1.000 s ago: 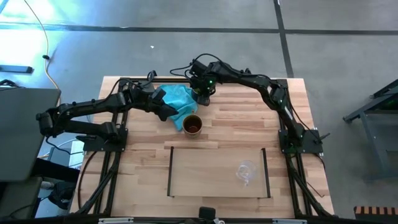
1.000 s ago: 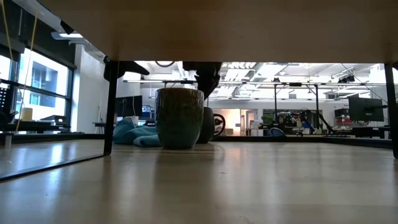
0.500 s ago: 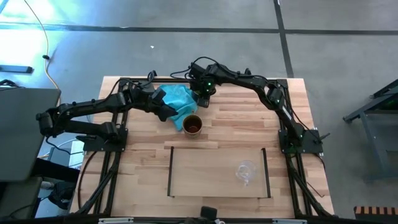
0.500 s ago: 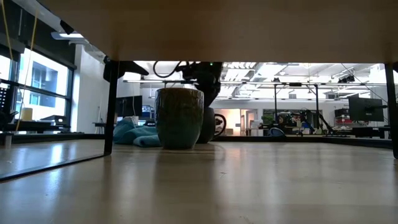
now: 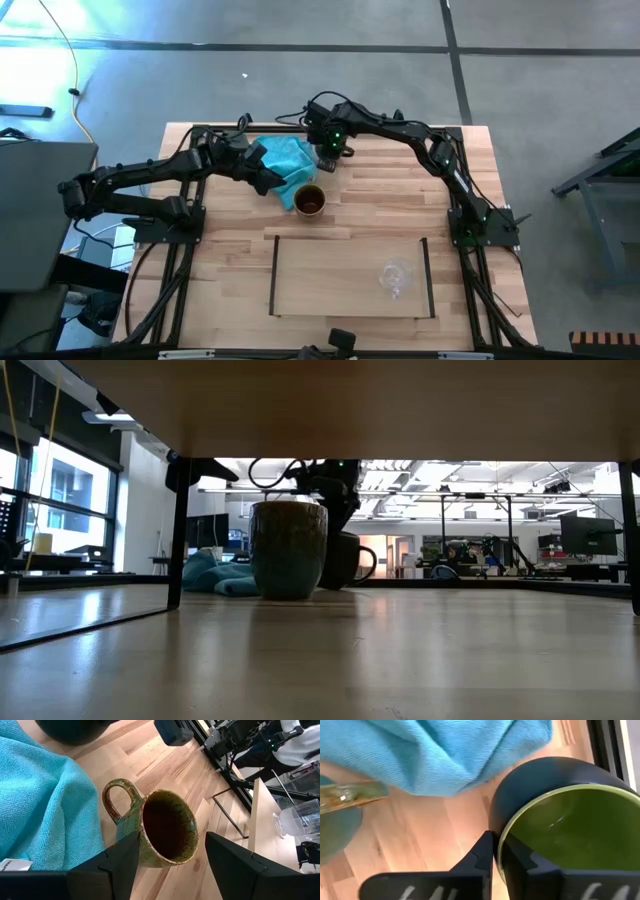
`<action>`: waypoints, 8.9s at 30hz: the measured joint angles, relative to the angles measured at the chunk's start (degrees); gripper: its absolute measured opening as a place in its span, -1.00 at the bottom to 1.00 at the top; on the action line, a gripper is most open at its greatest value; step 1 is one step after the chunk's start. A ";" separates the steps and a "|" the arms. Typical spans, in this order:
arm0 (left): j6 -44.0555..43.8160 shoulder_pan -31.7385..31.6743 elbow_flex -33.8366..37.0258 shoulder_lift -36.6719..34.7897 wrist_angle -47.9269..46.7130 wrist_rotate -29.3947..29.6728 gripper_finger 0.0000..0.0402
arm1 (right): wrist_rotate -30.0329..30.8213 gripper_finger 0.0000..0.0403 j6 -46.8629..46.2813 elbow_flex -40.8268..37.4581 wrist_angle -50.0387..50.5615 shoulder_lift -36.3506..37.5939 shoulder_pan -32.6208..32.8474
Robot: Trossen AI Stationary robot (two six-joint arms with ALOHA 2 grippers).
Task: Stack small to large cups/mugs on shelf
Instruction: Put the black mug on the shelf
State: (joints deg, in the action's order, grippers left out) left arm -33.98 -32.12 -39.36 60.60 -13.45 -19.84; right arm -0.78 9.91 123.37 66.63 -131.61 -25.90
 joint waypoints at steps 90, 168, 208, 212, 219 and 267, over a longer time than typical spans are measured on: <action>-1.95 0.00 -0.02 0.02 -0.68 -4.61 0.07 | -13.23 -0.40 -32.09 8.88 17.27 -3.85 0.81; -0.81 -0.13 -0.02 0.02 -2.86 -1.48 0.07 | -1.06 -0.38 24.63 8.98 17.94 -2.23 -2.20; -1.01 -0.11 -0.01 0.02 -3.02 -1.51 0.07 | -0.91 -0.99 16.13 8.96 21.90 -4.70 -3.95; -1.11 -0.11 0.00 0.02 -3.02 -1.51 0.07 | -0.80 -0.99 14.97 8.96 22.24 -4.70 -3.89; -1.29 -0.11 0.00 0.02 -3.02 -1.55 0.07 | -0.72 -1.00 13.98 8.94 23.51 -3.22 -3.58; -2.43 -0.09 0.00 0.01 -2.91 -1.55 0.07 | 0.59 -1.00 -7.28 8.94 23.42 15.13 11.04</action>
State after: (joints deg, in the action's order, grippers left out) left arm -36.40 -32.21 -39.35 60.61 -16.36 -21.39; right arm -0.19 2.63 132.31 90.05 -116.49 -14.86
